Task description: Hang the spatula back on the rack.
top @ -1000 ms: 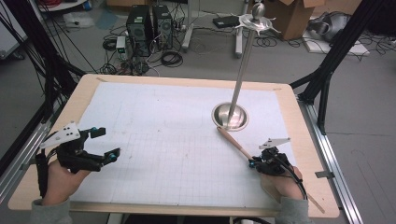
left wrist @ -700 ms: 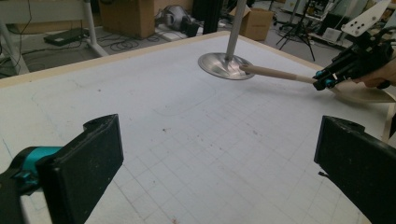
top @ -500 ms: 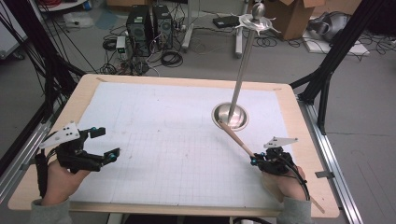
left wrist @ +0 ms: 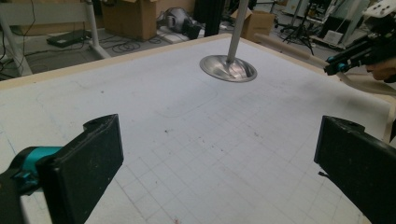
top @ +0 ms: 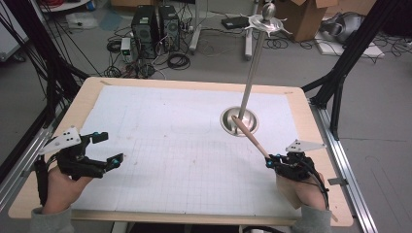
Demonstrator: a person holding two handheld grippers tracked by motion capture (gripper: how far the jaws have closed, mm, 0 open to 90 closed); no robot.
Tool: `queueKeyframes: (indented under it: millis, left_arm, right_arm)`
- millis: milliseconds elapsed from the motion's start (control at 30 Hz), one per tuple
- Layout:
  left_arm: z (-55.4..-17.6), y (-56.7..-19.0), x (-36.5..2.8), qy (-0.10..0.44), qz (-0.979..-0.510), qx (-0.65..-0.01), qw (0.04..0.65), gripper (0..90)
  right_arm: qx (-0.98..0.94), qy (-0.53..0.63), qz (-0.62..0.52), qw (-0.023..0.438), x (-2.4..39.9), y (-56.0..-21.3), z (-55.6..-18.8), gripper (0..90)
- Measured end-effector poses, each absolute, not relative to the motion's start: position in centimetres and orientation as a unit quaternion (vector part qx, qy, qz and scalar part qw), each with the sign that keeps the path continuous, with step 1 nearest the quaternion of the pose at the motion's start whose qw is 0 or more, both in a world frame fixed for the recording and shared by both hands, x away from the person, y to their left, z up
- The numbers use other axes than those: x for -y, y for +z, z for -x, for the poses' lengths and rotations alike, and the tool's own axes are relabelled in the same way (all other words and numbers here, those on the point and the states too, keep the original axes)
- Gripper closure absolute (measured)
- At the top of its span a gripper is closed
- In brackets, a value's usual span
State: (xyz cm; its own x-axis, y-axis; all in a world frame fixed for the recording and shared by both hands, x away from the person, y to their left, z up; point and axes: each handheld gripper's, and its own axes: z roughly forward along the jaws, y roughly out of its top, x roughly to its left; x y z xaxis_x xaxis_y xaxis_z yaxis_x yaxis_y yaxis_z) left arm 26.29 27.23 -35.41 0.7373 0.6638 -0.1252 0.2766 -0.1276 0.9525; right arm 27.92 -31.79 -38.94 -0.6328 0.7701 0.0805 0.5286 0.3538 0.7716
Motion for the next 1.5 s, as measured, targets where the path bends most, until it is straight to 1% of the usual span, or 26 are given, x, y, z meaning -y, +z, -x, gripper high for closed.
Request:
queueKeyframes:
  millis: [467, 967, 1233, 1500]
  left_arm:
    - [-26.2, -35.4, -27.1, 0.168, -0.73, -0.323, 0.578, 1.7]
    - [-26.3, -35.6, -27.1, 0.167, -0.731, -0.321, 0.579, 1.7]
    - [-26.3, -35.6, -26.9, 0.165, -0.735, -0.308, 0.581, 1.7]
    - [-26.3, -35.6, -26.9, 0.166, -0.733, -0.313, 0.581, 1.7]
  right_arm:
    - [-0.799, 0.418, -0.39, 0.186, 33.2, -34.7, -27.1, 78.5]
    - [-0.771, 0.44, -0.407, 0.213, 34.9, -32.1, -27.2, 78.5]
    - [-0.761, 0.445, -0.412, 0.229, 35.3, -30.4, -26.9, 78.5]
    - [-0.747, 0.452, -0.42, 0.246, 35.9, -28.7, -26.6, 78.5]
